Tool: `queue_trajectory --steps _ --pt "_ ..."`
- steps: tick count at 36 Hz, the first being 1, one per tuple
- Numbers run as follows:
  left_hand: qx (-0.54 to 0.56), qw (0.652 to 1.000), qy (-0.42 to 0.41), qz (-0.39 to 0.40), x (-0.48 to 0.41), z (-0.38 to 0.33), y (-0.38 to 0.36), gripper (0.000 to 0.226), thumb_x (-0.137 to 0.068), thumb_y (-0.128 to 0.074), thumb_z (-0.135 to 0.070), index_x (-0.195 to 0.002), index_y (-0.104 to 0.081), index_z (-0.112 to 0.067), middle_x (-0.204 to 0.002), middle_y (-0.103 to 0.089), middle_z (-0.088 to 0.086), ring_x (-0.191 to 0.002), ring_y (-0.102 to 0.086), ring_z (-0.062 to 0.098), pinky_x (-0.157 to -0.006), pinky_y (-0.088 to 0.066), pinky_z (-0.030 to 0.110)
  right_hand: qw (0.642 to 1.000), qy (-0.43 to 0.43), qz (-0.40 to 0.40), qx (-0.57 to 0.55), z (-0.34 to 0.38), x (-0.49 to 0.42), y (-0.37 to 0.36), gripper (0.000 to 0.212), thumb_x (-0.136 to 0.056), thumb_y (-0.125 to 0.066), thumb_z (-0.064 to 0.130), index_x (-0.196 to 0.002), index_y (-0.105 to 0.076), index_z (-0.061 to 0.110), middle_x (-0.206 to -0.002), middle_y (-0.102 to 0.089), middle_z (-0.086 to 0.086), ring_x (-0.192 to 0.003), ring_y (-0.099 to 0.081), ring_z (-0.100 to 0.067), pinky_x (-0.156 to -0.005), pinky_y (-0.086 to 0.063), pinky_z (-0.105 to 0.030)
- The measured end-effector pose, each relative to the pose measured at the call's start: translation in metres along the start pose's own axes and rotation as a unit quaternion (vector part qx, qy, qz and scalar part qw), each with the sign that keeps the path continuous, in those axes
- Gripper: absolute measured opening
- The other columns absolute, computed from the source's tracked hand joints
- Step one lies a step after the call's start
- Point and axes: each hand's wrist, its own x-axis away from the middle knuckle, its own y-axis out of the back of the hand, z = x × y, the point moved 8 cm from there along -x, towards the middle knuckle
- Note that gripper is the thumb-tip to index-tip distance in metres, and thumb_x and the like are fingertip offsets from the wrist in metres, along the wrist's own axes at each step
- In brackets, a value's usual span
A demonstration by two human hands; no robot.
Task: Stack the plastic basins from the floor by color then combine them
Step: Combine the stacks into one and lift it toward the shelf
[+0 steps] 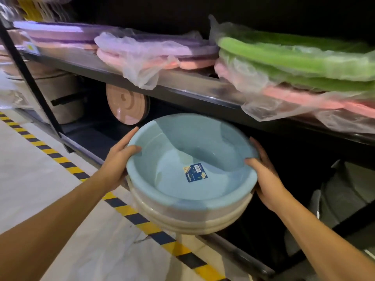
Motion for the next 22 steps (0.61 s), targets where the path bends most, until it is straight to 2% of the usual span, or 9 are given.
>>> queue_trajectory --steps 3,5,9,12,17,19,22 --pt "0.003 1.0 -0.004 0.009 -0.029 0.009 -0.014 0.059 -0.087 -0.054 -0.012 -0.132 -0.055 -0.051 -0.122 -0.069 -0.005 -0.104 -0.07 0.028 -0.086 -0.058 0.049 1.0 0.003 -0.021 0.004 -0.005 -0.023 0.008 0.063 -0.093 -0.055 0.006 -0.131 -0.053 0.056 -0.135 -0.063 0.011 -0.121 -0.062 -0.016 -0.104 -0.049 -0.043" --pt "0.01 1.0 -0.006 0.019 -0.046 0.014 -0.022 0.06 -0.086 -0.055 -0.012 -0.135 -0.055 -0.046 -0.126 -0.068 -0.002 -0.106 -0.069 0.028 -0.089 -0.057 0.05 0.999 0.01 -0.03 0.009 -0.008 -0.035 0.012 0.062 -0.092 -0.055 0.006 -0.129 -0.053 0.056 -0.136 -0.062 0.009 -0.121 -0.061 -0.017 -0.105 -0.049 -0.045" --pt "0.007 0.999 -0.015 0.036 -0.07 0.022 -0.034 0.059 -0.083 -0.057 -0.014 -0.137 -0.056 -0.037 -0.131 -0.064 0.006 -0.11 -0.067 0.032 -0.091 -0.056 0.051 0.998 0.019 -0.055 -0.001 -0.018 -0.049 0.021 0.062 -0.09 -0.056 0.008 -0.129 -0.056 0.055 -0.134 -0.064 0.006 -0.12 -0.062 -0.02 -0.1 -0.052 -0.046" --pt "0.02 0.999 -0.018 0.024 -0.083 0.025 -0.039 0.058 -0.083 -0.057 -0.011 -0.136 -0.057 -0.034 -0.126 -0.068 0.006 -0.109 -0.068 0.031 -0.091 -0.056 0.051 0.998 0.018 -0.066 -0.007 -0.025 -0.058 0.023 0.063 -0.086 -0.057 0.011 -0.134 -0.055 0.052 -0.134 -0.064 0.005 -0.121 -0.062 -0.022 -0.096 -0.053 -0.045" --pt "0.045 0.999 -0.026 0.016 -0.105 0.032 -0.048 0.056 -0.087 -0.057 -0.006 -0.138 -0.056 -0.029 -0.118 -0.072 0.005 -0.103 -0.071 0.026 -0.087 -0.058 0.042 0.997 0.008 -0.075 -0.01 -0.04 -0.071 0.026 0.068 -0.076 -0.061 0.02 -0.135 -0.054 0.052 -0.132 -0.066 0.005 -0.119 -0.063 -0.021 -0.098 -0.053 -0.046" --pt "0.048 0.998 -0.024 0.018 -0.112 0.037 -0.05 0.056 -0.088 -0.057 -0.005 -0.139 -0.055 -0.029 -0.118 -0.072 0.004 -0.102 -0.071 0.025 -0.084 -0.058 0.04 0.996 0.009 -0.083 -0.012 -0.048 -0.075 0.029 0.066 -0.079 -0.06 0.017 -0.137 -0.054 0.05 -0.131 -0.066 0.005 -0.118 -0.064 -0.021 -0.097 -0.054 -0.045" --pt "0.05 0.998 -0.017 0.027 -0.119 0.049 -0.053 0.054 -0.087 -0.058 -0.004 -0.134 -0.059 -0.03 -0.124 -0.069 0.002 -0.104 -0.071 0.026 -0.086 -0.057 0.043 0.996 0.003 -0.089 -0.012 -0.063 -0.079 0.032 0.065 -0.088 -0.056 0.008 -0.139 -0.053 0.047 -0.13 -0.067 0.005 -0.116 -0.065 -0.019 -0.09 -0.054 -0.039"
